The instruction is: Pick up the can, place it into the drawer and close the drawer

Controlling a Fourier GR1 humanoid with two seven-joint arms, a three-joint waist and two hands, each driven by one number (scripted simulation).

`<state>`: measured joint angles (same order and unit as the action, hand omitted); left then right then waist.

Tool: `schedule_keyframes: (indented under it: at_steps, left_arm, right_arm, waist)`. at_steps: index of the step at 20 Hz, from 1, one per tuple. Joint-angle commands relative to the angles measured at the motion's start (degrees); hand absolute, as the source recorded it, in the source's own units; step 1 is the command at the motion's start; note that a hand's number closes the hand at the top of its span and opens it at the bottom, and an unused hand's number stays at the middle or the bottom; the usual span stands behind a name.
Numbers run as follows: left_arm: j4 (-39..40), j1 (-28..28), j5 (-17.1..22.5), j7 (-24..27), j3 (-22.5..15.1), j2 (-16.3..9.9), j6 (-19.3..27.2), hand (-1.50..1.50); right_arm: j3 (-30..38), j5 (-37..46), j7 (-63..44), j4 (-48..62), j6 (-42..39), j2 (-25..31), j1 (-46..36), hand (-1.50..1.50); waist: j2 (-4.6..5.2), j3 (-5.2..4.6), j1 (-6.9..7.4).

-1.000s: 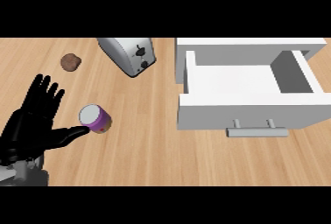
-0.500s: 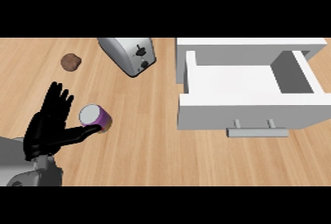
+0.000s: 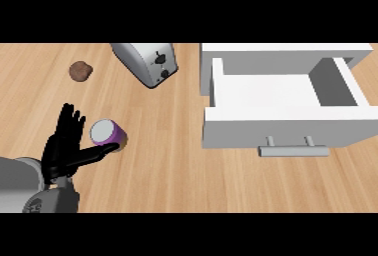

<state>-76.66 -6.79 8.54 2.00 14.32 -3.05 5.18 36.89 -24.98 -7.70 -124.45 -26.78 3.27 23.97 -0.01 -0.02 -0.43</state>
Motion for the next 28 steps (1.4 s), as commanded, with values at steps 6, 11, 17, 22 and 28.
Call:
schedule_keyframes:
  at_steps: [6, 11, 17, 22, 28]
  left_arm:
    - [14.9, -0.2, 1.4, 10.7, 2.8, -1.2, -2.6, -1.5]
    - [24.4, -3.9, 2.6, 14.8, 4.6, -5.0, -6.2, -1.5]
    - [29.6, -5.8, 5.1, 16.1, 5.1, -5.4, -7.7, -1.5]
    - [42.5, -10.5, 4.2, 24.6, 5.5, -4.4, -8.9, -1.5]
    - [51.6, -17.7, 6.9, 27.0, 8.3, -6.7, -11.1, -1.5]
  right_arm:
    - [3.6, -1.9, 0.9, 1.4, -2.9, -0.4, 0.7, -1.5]
    - [3.7, -1.0, -1.5, 1.3, -2.9, -0.3, -1.6, -1.5]
    - [5.9, -2.7, -2.1, 0.0, -4.3, -0.2, -2.2, -1.5]
    - [3.7, -0.5, -3.2, -1.1, -4.3, -3.1, -2.0, -1.5]
    - [6.9, -6.8, -8.1, -3.8, -2.9, 1.0, -2.8, -1.5]
  waist:
    - [0.04, -0.01, -0.14]
    - [0.06, -0.01, -0.01]
    - [0.02, 0.0, 0.03]
    - [0.12, -0.03, -0.2]
    - [0.19, -0.07, -0.52]
